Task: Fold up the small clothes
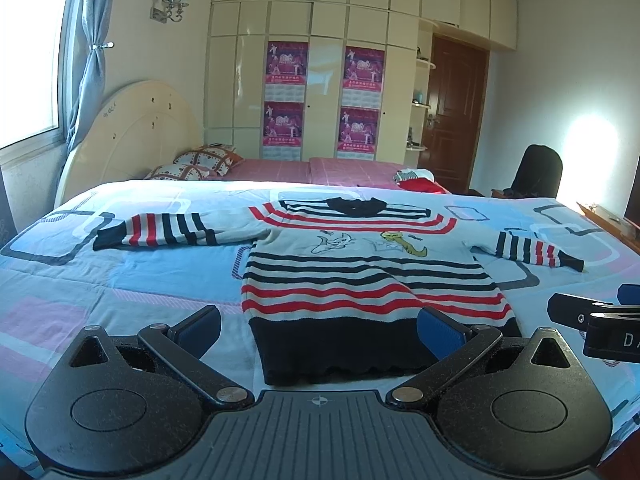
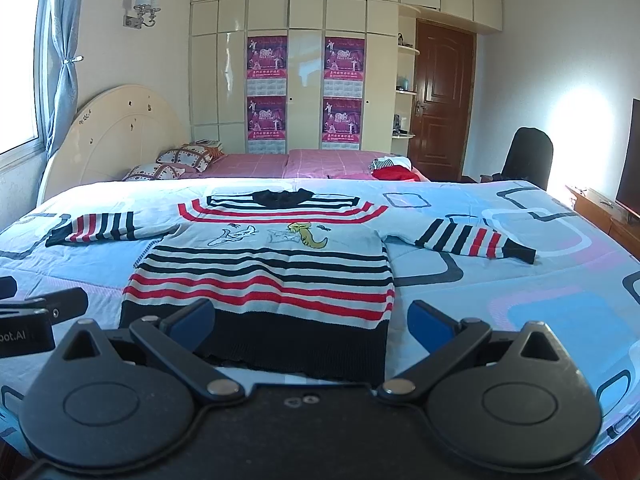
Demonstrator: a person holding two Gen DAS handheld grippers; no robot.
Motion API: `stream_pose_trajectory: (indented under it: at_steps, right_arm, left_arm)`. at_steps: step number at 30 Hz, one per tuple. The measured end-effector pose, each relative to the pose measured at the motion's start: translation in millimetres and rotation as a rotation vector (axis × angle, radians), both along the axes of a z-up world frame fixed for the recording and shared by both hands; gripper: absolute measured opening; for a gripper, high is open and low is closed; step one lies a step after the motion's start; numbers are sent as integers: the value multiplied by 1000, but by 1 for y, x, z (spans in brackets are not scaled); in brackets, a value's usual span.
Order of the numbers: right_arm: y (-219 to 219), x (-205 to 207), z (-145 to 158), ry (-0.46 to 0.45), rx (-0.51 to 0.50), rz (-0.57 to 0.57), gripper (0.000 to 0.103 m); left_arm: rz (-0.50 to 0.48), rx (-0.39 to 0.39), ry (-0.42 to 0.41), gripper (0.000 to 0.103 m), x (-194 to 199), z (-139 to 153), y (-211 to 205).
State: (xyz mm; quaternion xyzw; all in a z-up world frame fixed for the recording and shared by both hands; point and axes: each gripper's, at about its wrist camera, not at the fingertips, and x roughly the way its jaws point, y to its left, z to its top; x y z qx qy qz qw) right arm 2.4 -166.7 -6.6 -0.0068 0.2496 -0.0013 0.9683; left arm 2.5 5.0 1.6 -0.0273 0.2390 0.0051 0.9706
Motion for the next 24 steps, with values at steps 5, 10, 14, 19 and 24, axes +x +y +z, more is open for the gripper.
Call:
stream_pose_trajectory:
  at_steps: [5,10,14,19,24]
  right_arm:
    - [1,1,1,1,0,2,103]
    - [1,0,1,2,-1,1,103]
    - [2,1,0,3,-1,2,103]
    - [3,3,-1,4,-2,-1,103]
    - [2,3,-3,4,-2,3,103]
  left_arm:
    - [2,1,1,103,0,-1,-1]
    - [2,1,4,103,-1,-1,-1]
    - [2,0,5,103,-1,-1,0]
    - [1,-2,6,103,-1,-1,0]
    - [1,-6,5,103,0,0,1]
